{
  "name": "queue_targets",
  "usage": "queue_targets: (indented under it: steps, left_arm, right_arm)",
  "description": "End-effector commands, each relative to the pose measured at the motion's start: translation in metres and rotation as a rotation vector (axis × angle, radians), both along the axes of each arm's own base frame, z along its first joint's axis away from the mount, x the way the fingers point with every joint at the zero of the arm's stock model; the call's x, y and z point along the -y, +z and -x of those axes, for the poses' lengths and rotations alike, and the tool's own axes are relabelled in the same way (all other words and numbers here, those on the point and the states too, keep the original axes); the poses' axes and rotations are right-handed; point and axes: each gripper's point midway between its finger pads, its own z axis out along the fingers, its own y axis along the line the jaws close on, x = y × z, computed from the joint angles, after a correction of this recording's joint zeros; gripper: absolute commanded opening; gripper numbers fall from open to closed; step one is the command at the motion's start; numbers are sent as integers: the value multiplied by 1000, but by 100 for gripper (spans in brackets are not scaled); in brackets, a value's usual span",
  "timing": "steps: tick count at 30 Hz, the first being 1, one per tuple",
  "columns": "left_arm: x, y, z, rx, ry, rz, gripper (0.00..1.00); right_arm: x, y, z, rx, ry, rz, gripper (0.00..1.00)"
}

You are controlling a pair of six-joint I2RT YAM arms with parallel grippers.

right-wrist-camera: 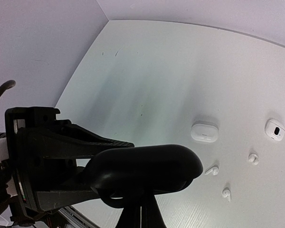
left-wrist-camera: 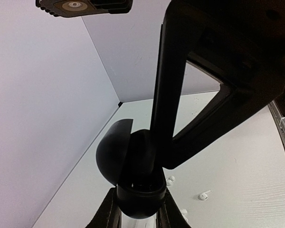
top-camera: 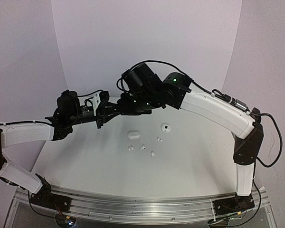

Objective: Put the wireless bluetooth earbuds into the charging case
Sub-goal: Insert the left earbud into the left side groove of the charging case.

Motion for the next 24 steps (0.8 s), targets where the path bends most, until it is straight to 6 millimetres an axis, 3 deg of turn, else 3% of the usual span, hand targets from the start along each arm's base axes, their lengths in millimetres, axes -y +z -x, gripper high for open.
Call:
queue_targets:
  steps: [1,14,24]
  left_arm:
    - [5,33,19,83,-73,64,0]
    - [6,33,19,40,-78,75,0]
    - [6,31,16,26,-67,72,0]
  right_arm:
    - [-11,-2,-7,-5,11,-27,0]
    - [-21,-18,-3,-51,51,-16,0]
    - [-16,-24,2,-73,59,14,0]
